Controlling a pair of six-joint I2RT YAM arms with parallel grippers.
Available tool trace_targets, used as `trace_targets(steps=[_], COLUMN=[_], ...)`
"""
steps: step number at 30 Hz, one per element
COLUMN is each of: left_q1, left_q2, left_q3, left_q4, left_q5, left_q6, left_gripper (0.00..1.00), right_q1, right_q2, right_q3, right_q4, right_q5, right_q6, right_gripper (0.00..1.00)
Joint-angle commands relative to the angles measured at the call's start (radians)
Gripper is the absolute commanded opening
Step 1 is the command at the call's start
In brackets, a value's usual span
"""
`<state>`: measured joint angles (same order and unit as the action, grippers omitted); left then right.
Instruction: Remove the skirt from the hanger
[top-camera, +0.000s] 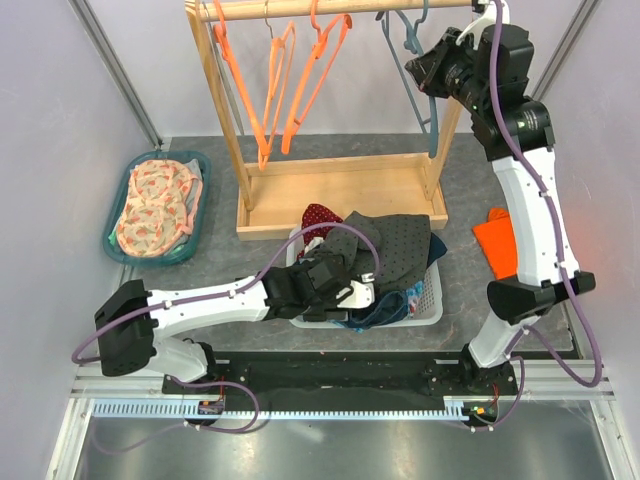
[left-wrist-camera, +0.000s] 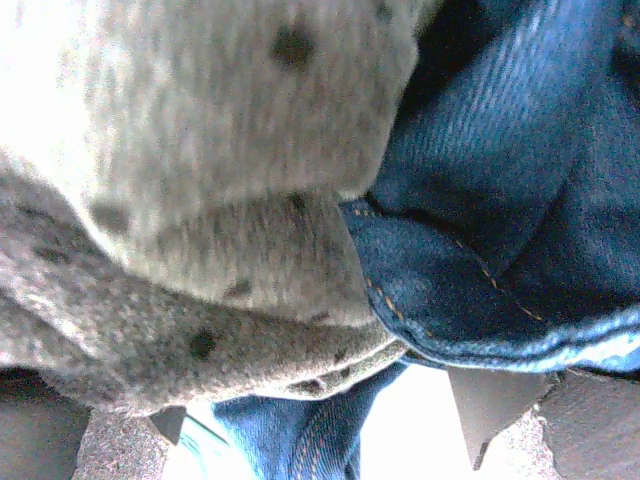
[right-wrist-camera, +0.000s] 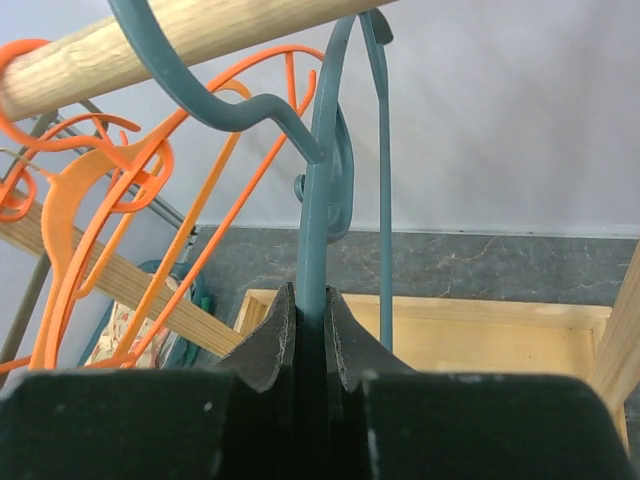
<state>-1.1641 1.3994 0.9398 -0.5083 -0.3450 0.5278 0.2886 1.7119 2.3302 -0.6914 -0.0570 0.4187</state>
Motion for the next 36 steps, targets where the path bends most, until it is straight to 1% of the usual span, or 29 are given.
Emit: trace_targets(steps=[1, 2, 3, 4, 6, 8, 12, 16, 22, 25, 29, 32, 33, 35, 36], left_q1=[0.001, 0.001, 0.009, 0.021, 0.021, 0.021, 0.021, 0.02, 0.021, 0.021, 0.021, 0.021, 0.021, 0.021, 0.02], left_q2=[-0.039, -0.043, -0.081, -0.108, -0.137, -0.129, -0.135, -0.137, -0.12, -0.114, -0.116, -0.122, -0.122, -0.122, -0.117], left_q3=[0.008, 0.01, 0.008, 0.014, 0.043, 0.102, 0.146, 0.226, 0.327, 0.361, 0.387, 0.402, 0.409, 0.428, 0.439], left_q4=[-0.076, -0.058, -0.044, -0.038, -0.054, -0.079, -0.078, -0.079, -0.082, -0.09, -0.145, -0.192, -0.203, -0.229, -0.251], left_q5=[-0.015, -0.028, -0.029, 0.01, 0.014, -0.014, -0.045, -0.058, -0.075, -0.065, -0.023, 0.018, 0.04, 0.058, 0.07], left_q6=[-0.077, -0.071, -0.069, -0.066, -0.092, -0.115, -0.069, -0.031, -0.02, -0.005, 0.0, 0.001, 0.004, 0.011, 0.009], left_gripper=[1.0, 1.0, 0.99, 1.0, 1.0, 1.0, 1.0, 1.0, 1.0, 1.0, 1.0, 1.0, 1.0, 1.0, 1.0], right_q1=[-0.032, -0.037, -0.049, -0.054, -0.066, -0.071, -0.075, -0.075, -0.074, -0.074, -0.075, -0.074, -0.075, -0.075, -0.075], right_q2=[0.052, 0.061, 0.071, 0.084, 0.092, 0.104, 0.121, 0.115, 0.071, 0.051, 0.035, 0.019, 0.015, 0.008, 0.005], right_q3=[0.083, 0.089, 0.092, 0.09, 0.084, 0.083, 0.061, -0.014, -0.107, -0.143, -0.178, -0.203, -0.204, -0.203, -0.204], right_q4=[0.081, 0.088, 0.093, 0.099, 0.128, 0.145, 0.171, 0.185, 0.188, 0.179, 0.162, 0.162, 0.161, 0.158, 0.156], right_q5=[-0.04, -0.053, -0.059, -0.067, -0.096, -0.106, -0.132, -0.147, -0.135, -0.116, -0.099, -0.081, -0.075, -0.07, -0.058], right_q6=[0.035, 0.04, 0.051, 0.058, 0.083, 0.095, 0.129, 0.135, 0.109, 0.089, 0.071, 0.063, 0.06, 0.054, 0.051], right_gripper=[0.0, 0.0, 0.0, 0.0, 0.0, 0.0, 0.0, 0.0, 0.0, 0.0, 0.0, 0.25, 0.35, 0.45, 0.55])
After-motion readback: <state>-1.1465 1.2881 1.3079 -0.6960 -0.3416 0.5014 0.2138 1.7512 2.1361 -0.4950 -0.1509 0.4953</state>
